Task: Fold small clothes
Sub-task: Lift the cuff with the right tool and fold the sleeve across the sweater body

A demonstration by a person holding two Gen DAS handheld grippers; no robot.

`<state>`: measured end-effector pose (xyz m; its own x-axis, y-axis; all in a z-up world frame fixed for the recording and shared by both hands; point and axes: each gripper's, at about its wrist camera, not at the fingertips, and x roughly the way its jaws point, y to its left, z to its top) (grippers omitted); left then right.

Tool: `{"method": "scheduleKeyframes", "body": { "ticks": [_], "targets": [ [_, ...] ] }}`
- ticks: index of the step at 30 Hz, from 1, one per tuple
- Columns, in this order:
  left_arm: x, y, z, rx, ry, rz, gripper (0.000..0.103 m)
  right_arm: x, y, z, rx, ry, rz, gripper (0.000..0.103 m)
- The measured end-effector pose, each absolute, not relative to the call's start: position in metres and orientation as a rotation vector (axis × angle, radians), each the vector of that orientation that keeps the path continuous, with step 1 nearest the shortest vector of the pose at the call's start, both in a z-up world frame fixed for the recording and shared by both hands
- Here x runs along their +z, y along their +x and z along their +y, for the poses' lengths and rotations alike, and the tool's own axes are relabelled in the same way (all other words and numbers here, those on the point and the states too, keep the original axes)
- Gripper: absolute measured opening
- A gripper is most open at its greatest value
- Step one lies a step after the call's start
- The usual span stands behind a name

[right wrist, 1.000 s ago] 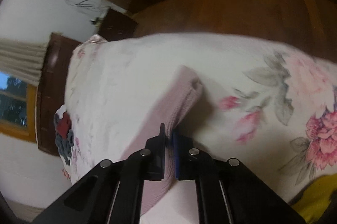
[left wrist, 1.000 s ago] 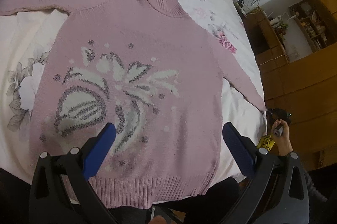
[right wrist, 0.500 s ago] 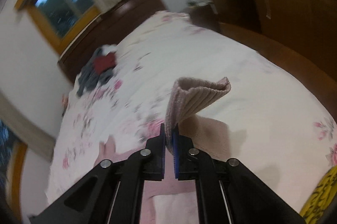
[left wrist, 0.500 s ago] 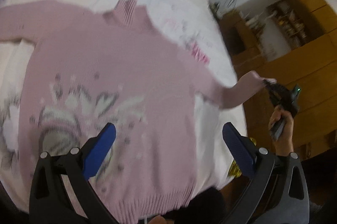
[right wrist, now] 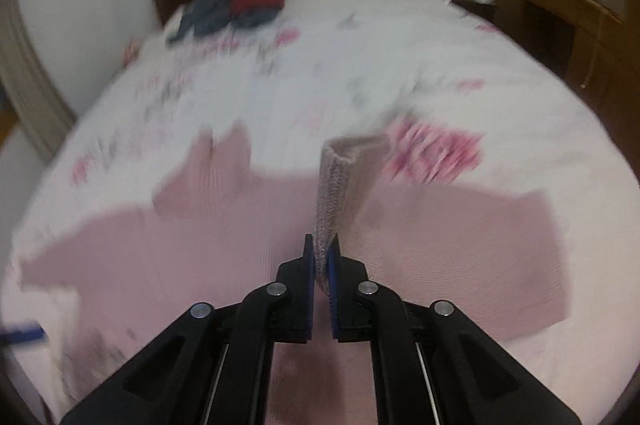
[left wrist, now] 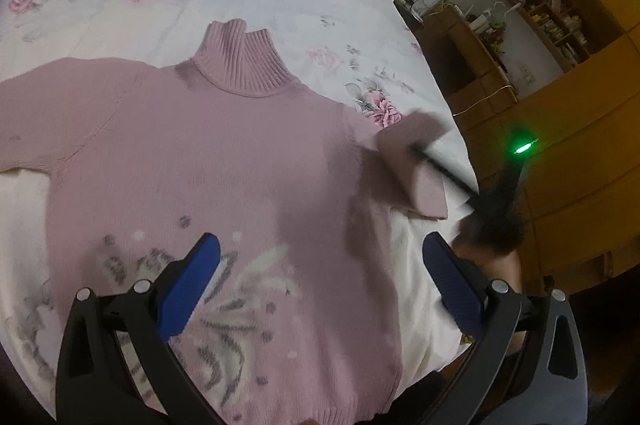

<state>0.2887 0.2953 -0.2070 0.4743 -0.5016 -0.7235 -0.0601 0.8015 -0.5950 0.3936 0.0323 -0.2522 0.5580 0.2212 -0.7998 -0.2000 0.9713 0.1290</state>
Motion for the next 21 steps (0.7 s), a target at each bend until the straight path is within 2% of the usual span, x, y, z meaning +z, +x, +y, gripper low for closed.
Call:
{"method": "scheduleKeyframes", "body": {
  "ticks": [2, 4, 7, 13, 17, 18, 21],
  "targets": [
    [-0.217, 0.302, 0.293, -0.324, -0.645, 1.066, 0.100, -0.280, 0.386, 0.046, 0.266, -0.046, 0.983, 0.006],
    [-0.232, 0.317, 0.289, -0.370, -0.716, 1.082, 0.100, -0.301, 0.377, 0.055, 0.307, -0.097, 1.025, 0.022],
    [-0.260, 0.343, 0.279, -0.441, -0.852, 1.114, 0.100, -0.302, 0.355, 0.048, 0.348, -0.094, 0.996, 0.036],
    [-0.310, 0.391, 0.234, -0.500, -0.965, 1.171, 0.100, -0.285, 0.290, -0.011, 0.350, 0.034, 0.960, 0.039],
    [-0.344, 0.415, 0.207, -0.381, -0.954, 1.288, 0.100, -0.284, 0.243, -0.040, 0.350, 0.112, 0.969, 0.042],
    [-0.349, 0.417, 0.202, -0.340, -0.936, 1.323, 0.100, -0.286, 0.231, -0.048, 0.343, 0.148, 0.971, 0.046],
    [-0.348, 0.422, 0.193, -0.298, -0.897, 1.341, 0.100, -0.293, 0.209, -0.060, 0.329, 0.221, 0.965, 0.046]
  ]
}}
